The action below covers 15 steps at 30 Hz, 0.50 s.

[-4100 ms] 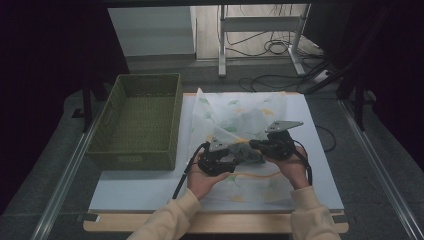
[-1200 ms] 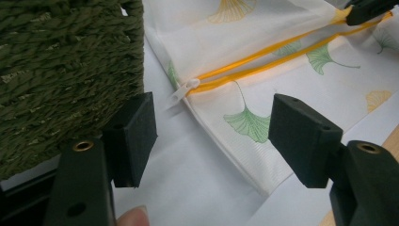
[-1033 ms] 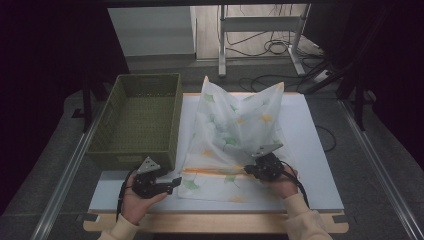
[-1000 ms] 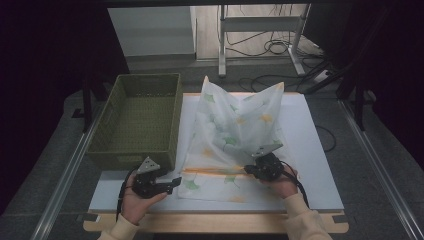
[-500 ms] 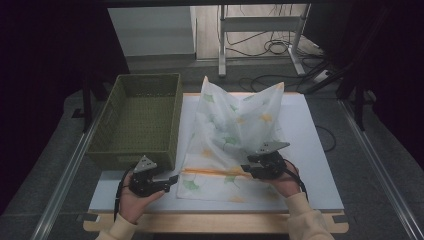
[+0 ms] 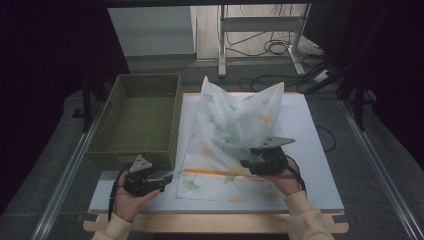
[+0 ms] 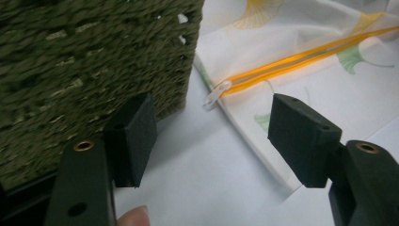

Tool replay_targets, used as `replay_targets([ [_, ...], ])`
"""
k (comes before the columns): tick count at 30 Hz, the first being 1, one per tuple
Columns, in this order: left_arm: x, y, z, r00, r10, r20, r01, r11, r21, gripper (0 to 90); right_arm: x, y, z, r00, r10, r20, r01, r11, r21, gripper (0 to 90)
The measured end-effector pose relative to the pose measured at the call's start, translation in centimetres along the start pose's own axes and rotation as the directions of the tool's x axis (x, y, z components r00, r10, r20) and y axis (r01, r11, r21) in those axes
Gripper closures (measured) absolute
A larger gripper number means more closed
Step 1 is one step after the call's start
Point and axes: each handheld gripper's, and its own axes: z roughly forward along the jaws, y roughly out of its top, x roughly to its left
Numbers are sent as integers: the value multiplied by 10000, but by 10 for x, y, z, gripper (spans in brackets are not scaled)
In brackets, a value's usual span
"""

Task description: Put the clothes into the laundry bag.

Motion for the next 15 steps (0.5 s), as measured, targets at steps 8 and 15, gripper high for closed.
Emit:
replay_targets([
  [8, 8, -6, -4, 9997, -205, -129, 206, 9998, 50, 317, 6, 4, 5, 9999, 10, -127, -9, 10000, 74, 374],
  [15, 11, -9, -4, 9990, -265, -354, 270, 9995, 136, 321, 11, 8, 12, 9997, 80, -246, -79, 9999, 76, 373],
])
